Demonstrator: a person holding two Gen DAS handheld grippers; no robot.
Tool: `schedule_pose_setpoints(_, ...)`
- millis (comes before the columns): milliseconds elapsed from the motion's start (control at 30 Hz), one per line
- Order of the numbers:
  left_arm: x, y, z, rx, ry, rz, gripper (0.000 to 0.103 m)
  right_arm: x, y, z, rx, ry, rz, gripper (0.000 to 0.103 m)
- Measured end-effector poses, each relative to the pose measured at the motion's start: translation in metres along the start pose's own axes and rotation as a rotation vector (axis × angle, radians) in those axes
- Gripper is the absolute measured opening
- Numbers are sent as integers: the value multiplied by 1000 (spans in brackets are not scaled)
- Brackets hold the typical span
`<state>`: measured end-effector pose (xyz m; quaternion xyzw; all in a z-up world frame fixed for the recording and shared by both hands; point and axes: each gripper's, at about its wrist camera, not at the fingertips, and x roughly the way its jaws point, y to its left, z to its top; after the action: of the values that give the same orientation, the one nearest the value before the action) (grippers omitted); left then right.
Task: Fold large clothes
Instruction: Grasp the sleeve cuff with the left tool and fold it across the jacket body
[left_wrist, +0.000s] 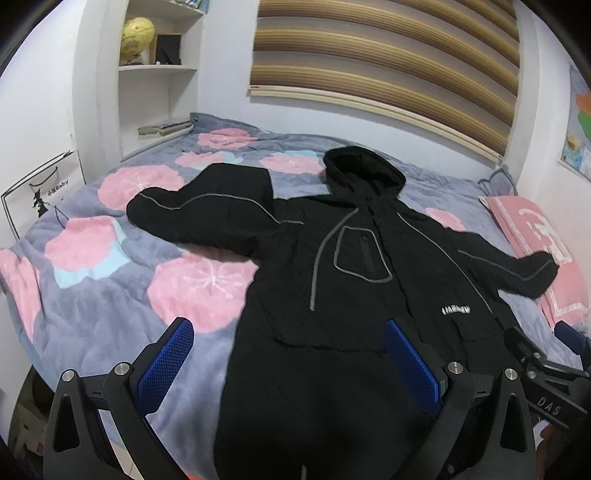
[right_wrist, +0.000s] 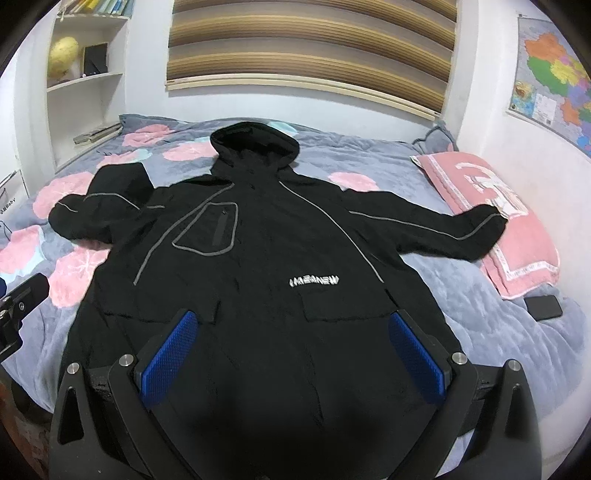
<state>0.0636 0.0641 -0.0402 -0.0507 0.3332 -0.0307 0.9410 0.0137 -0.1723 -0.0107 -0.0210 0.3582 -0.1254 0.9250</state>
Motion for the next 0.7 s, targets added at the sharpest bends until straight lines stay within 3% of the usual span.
schedule_pose_setpoints(167, 16, 47, 19, -61, -39, 11, 103, 17, 15, 28, -10, -55, 85, 103)
schedule_pose_setpoints(300, 35, 109, 40, -151, -75, 27, 103, 45, 32, 53, -53, -80, 73, 103)
schedule_pose_setpoints(533, 88, 215, 82, -345, -95, -46, 103, 123, 52, 95, -97, -89, 123, 103)
schedule_pose_setpoints(700, 146, 282, 104, -512, -80, -71, 103, 180, 62, 88, -109, -135, 159, 103)
